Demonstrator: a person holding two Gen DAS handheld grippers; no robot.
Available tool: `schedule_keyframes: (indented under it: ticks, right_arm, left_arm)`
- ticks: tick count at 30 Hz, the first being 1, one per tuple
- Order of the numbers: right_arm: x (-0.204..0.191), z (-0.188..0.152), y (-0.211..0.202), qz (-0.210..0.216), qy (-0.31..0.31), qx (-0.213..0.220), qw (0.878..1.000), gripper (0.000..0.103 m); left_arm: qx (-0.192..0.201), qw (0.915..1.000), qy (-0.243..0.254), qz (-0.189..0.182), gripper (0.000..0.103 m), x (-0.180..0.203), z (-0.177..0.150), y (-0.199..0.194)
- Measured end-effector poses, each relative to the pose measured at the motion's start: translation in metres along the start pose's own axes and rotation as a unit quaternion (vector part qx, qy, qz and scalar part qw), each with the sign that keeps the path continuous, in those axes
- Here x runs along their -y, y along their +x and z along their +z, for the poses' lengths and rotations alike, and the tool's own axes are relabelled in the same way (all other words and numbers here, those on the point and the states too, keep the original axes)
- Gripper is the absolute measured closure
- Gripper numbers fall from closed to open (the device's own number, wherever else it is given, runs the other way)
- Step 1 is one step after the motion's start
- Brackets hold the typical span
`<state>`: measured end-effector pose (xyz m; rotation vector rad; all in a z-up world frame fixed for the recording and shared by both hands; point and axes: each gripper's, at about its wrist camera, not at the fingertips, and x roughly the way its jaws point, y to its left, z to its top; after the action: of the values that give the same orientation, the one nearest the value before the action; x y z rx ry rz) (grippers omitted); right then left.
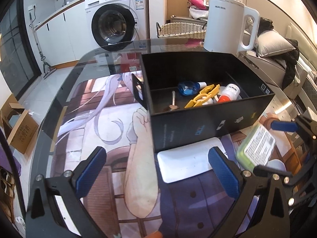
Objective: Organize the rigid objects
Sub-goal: 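Lower the right gripper over the green tin while the left approaches the white power bank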
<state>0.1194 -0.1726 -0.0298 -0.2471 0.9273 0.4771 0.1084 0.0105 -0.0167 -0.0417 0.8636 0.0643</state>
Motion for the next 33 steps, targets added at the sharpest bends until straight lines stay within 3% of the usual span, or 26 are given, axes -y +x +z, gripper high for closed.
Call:
schedule_keyframes:
  ticks: [9,19,33]
  right_arm:
    - [-0.001,-0.009,0.008,-0.005,-0.018,-0.015,1.000,0.001]
    - [0.017,-0.008,0.008,-0.038,0.007,-0.011,0.999,0.001]
    - [0.019,-0.008,0.009,-0.043,0.010,-0.013,0.999,0.001]
  left_arm:
    - [-0.017,0.9994,0.007,-0.029,0.000,0.017,0.002,0.006]
    - [-0.034,0.9986,0.022,-0.034,0.000,0.028,0.000,0.014]
    - [-0.056,0.9978,0.023,-0.029,0.000,0.036,0.004,0.029]
